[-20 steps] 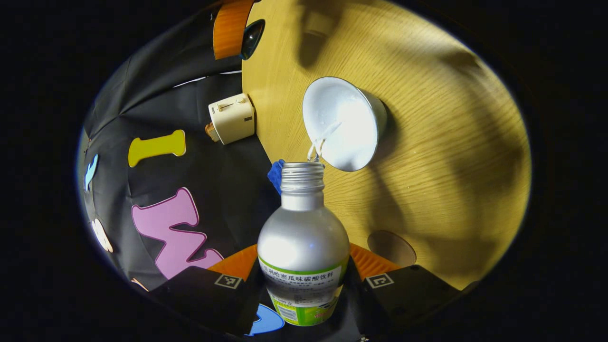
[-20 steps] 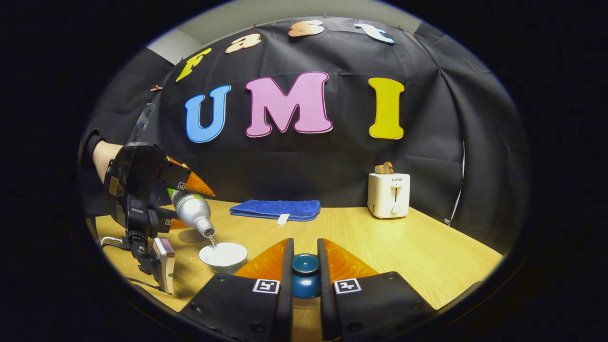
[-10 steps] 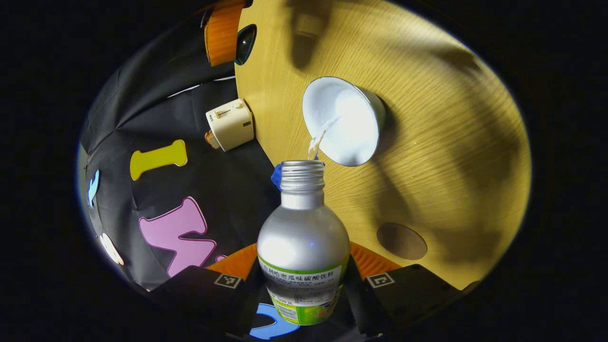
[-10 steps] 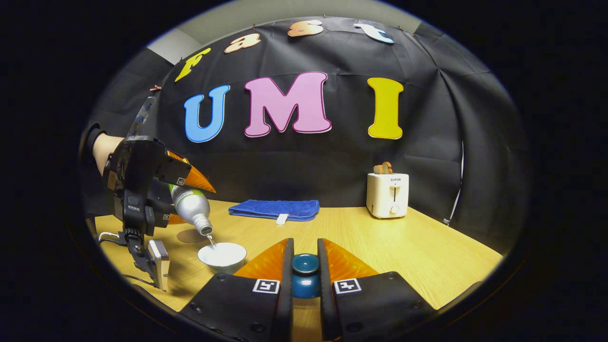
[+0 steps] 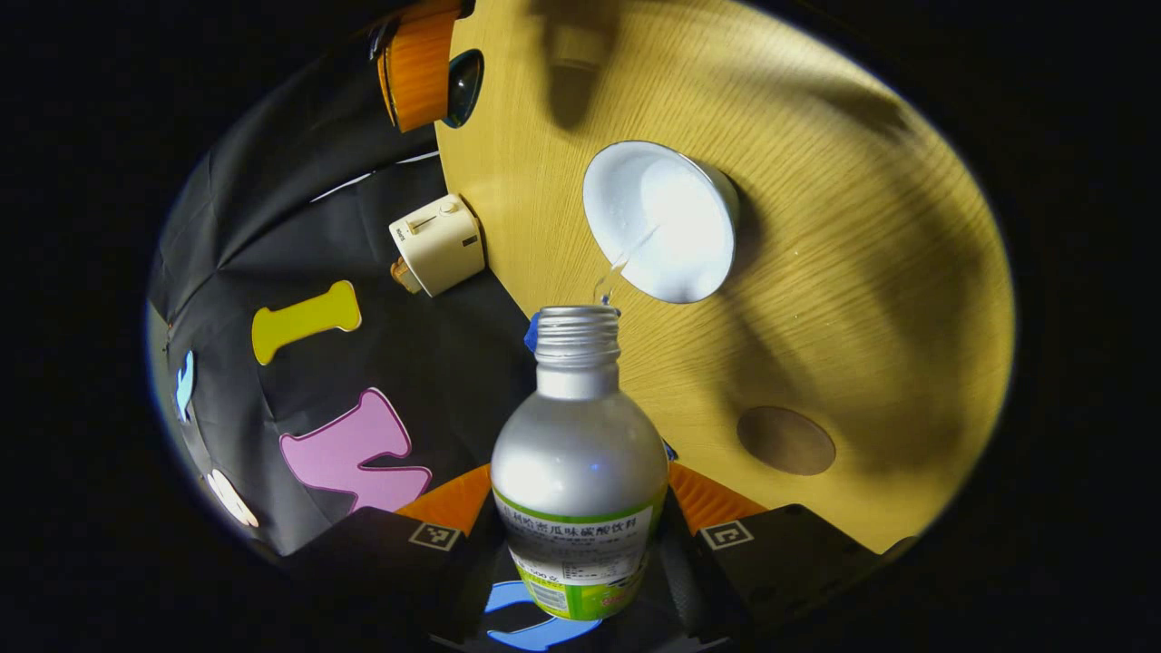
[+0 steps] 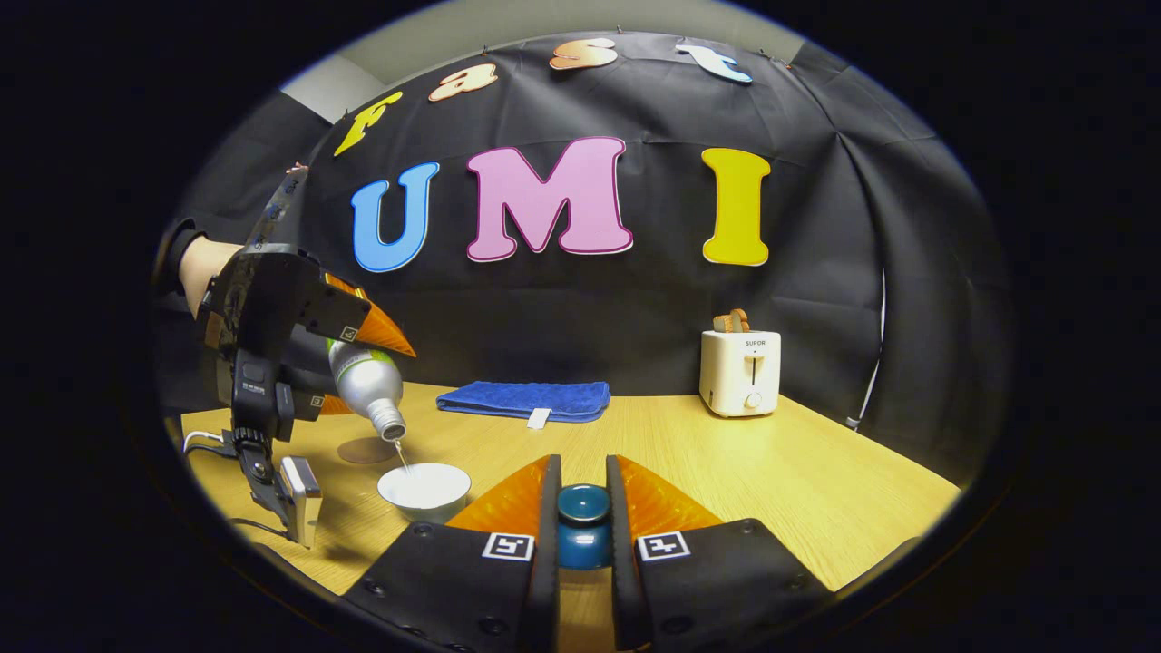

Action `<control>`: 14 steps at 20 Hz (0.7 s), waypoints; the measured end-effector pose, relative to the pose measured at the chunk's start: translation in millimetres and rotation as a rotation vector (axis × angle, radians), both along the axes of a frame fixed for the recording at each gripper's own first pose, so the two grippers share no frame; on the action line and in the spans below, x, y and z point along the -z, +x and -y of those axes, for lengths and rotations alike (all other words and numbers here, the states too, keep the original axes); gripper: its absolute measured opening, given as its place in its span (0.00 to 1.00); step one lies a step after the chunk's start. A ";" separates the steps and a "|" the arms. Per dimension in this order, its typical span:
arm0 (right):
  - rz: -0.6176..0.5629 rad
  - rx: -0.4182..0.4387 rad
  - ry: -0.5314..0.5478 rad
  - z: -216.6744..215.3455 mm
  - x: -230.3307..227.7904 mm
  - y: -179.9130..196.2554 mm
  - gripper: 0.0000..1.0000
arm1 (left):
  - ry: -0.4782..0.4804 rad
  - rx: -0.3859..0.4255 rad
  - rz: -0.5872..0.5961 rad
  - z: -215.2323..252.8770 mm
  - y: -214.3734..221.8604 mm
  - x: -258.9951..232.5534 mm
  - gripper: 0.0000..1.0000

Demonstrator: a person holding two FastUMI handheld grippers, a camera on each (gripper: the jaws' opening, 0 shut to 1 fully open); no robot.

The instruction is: Open the teacup lid with one hand, grasp the water bottle and pour water into the teacup with the other hand; after pouring, place the water bottle on the coaster and then close the teacup lid.

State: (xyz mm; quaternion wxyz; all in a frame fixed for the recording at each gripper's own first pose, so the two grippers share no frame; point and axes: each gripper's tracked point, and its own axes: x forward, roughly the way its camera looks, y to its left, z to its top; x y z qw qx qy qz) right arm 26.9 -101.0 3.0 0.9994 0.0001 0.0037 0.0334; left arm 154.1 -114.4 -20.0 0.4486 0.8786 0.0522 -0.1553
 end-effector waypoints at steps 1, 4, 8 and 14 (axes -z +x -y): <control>0.000 0.000 0.000 -0.1 0.0 0.1 0.27 | 0.009 0.002 0.003 -0.2 -0.6 -0.2 0.81; 0.000 0.000 0.000 0.3 -0.4 0.0 0.27 | 0.034 0.004 0.005 0.7 -1.2 -2.0 0.81; 0.000 0.000 0.000 0.1 -0.5 -0.2 0.27 | 0.058 0.012 0.012 1.1 -2.6 -2.5 0.81; 0.000 -0.001 0.000 0.6 -0.6 -0.3 0.27 | 0.073 0.009 0.013 1.6 -3.4 -2.8 0.81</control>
